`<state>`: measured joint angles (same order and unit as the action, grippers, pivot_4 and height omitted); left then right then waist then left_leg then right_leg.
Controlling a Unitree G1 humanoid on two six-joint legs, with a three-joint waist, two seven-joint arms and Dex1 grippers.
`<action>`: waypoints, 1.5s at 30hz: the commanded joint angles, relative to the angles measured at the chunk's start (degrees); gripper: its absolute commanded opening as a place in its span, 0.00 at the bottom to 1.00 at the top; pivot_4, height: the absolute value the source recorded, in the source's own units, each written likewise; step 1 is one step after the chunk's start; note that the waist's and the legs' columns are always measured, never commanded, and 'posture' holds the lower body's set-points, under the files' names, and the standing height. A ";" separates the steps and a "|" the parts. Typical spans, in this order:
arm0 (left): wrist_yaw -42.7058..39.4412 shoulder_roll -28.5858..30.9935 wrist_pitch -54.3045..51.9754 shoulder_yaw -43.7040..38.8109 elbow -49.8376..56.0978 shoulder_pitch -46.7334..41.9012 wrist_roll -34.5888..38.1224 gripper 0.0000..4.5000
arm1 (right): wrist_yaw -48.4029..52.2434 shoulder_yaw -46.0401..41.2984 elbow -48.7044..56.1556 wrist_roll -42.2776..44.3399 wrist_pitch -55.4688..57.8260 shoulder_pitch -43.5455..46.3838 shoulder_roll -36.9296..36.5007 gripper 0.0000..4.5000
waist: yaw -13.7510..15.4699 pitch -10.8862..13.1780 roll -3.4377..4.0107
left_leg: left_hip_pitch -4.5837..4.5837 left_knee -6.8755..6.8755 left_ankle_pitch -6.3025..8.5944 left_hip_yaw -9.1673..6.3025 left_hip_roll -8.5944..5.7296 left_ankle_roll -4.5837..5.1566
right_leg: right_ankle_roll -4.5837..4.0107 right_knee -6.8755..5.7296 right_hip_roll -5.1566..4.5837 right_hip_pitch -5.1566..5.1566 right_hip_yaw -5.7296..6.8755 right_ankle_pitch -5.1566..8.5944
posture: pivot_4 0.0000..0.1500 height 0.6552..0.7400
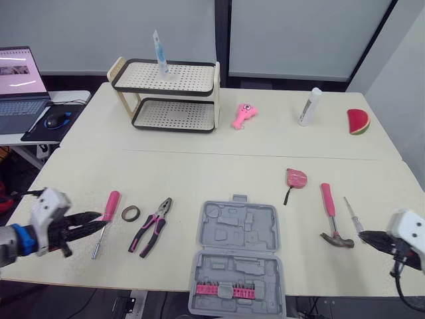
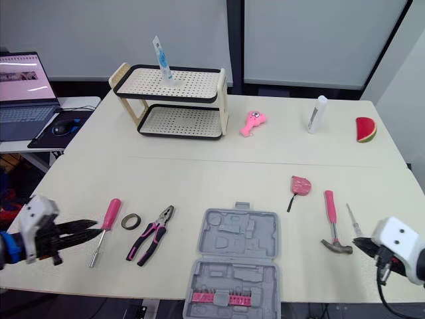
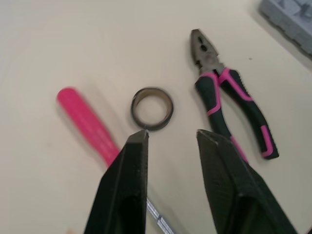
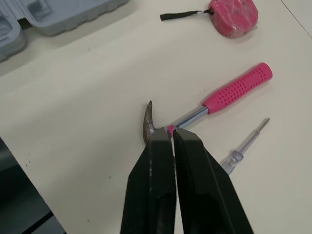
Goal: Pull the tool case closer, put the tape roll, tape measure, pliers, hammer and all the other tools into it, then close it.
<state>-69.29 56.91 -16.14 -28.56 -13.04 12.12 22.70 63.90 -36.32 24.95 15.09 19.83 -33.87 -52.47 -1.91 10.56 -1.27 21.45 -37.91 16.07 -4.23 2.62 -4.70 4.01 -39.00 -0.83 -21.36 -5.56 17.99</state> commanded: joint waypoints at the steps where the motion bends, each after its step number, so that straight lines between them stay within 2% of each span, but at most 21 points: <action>1: -0.40 1.70 0.84 -6.06 -6.51 3.93 -0.21 0.63 | 4.47 -5.46 -2.91 2.37 -1.32 -1.54 -0.60 0.27 | -0.21 0.01 -0.03 | 0.01 0.02 0.00 0.01 0.01 0.00 | 0.00 0.00 0.00 -0.02 -0.01 0.00 | 1.00 0.94; 6: -1.18 0.65 1.71 -8.70 -8.27 9.21 0.28 0.99 | 6.08 -6.56 -6.56 2.57 -1.65 -1.07 -1.32 0.50 | -0.44 -0.02 -0.13 | -0.02 0.06 0.01 0.06 0.04 -0.01 | -0.04 0.01 -0.01 -0.03 -0.03 0.16 | 1.00 0.94; 11: -0.48 -0.64 2.55 -9.03 -7.83 10.36 0.55 1.00 | 6.78 -4.77 -9.16 1.54 -3.09 0.68 -2.63 0.72 | -0.17 -0.06 -0.19 | -0.05 0.06 0.01 0.07 0.04 -0.02 | -0.05 0.01 -0.02 -0.02 -0.04 0.16 | 1.00 0.94; 15: 0.42 -1.55 3.00 -9.35 -7.24 10.90 0.52 1.00 | 7.07 -2.91 -10.56 1.20 -4.26 2.33 -3.47 0.99 | -0.15 -0.08 -0.22 | -0.03 0.09 0.01 0.06 0.04 -0.02 | -0.04 0.01 -0.01 -0.02 -0.03 0.06 | 1.00 0.94; 19: 1.51 -1.93 2.78 -9.93 -6.44 10.96 0.62 1.00 | 6.95 -0.11 -9.41 2.81 -3.76 6.83 -4.61 0.99 | -0.20 -0.06 -0.19 | -0.04 0.10 0.02 0.07 0.04 -0.03 | 0.00 0.02 -0.01 -0.03 -0.03 0.11 | 1.00 0.94; 24: 2.54 -2.66 2.56 -10.51 -4.25 12.25 0.81 1.00 | 6.37 6.73 -3.34 7.32 0.25 16.72 -6.07 0.99 | -1.19 -0.03 -0.14 | -0.07 0.11 0.02 0.07 0.08 -0.03 | -0.01 0.01 -0.01 -0.03 -0.04 0.08 | 1.00 0.94; 30: 3.59 -4.16 1.56 -11.36 1.78 14.08 1.24 1.00 | 4.00 21.65 6.12 14.34 6.88 33.57 -4.40 0.99 | -1.31 0.05 -0.14 | 0.06 0.12 0.02 0.03 0.08 -0.03 | -0.03 0.03 -0.03 -0.13 -0.02 0.06 | 1.00 0.94; 34: 3.08 -4.23 0.63 -11.02 6.12 15.09 1.35 1.00 | 1.10 30.14 8.97 16.02 10.15 42.89 -1.00 0.99 | -0.92 0.05 -0.15 | 0.38 0.10 0.01 -0.08 0.08 -0.04 | -0.03 0.00 -0.04 -0.46 0.06 0.02 | 1.00 0.94; 40: 2.59 -1.75 0.55 -5.64 12.40 11.04 0.05 1.00 | -2.52 38.88 11.81 16.43 13.95 48.42 3.31 0.99 | 0.40 0.05 -0.16 | 0.55 0.11 0.02 -0.07 -0.01 -0.04 | -0.03 0.02 -0.12 -0.63 0.14 0.02 | 1.00 0.94; 44: 0.43 0.24 2.11 -0.61 12.14 5.66 -0.93 1.00 | -4.36 41.41 12.52 16.11 15.02 49.96 5.04 0.99 | 0.35 0.09 -0.11 | 0.57 0.10 0.01 -0.09 -0.02 -0.04 | -0.04 0.01 -0.12 -0.63 0.18 0.02 | 1.00 0.94; 45: -0.06 0.58 2.43 0.07 11.35 4.61 -1.08 0.96 | -4.79 41.86 12.63 16.15 15.43 50.50 5.37 1.00 | 0.19 0.09 -0.12 | 0.57 0.10 0.01 -0.07 -0.02 -0.04 | -0.04 0.02 -0.11 -0.63 0.17 0.03 | 1.00 0.94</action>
<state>-68.40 56.34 -14.65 -29.03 -1.43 17.17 22.06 59.80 5.76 35.73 30.55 34.94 15.61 -47.24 -1.71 10.65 -1.38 22.01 -37.80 16.08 -4.31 2.62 -4.73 3.97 -38.98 -0.93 -21.99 -5.39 18.01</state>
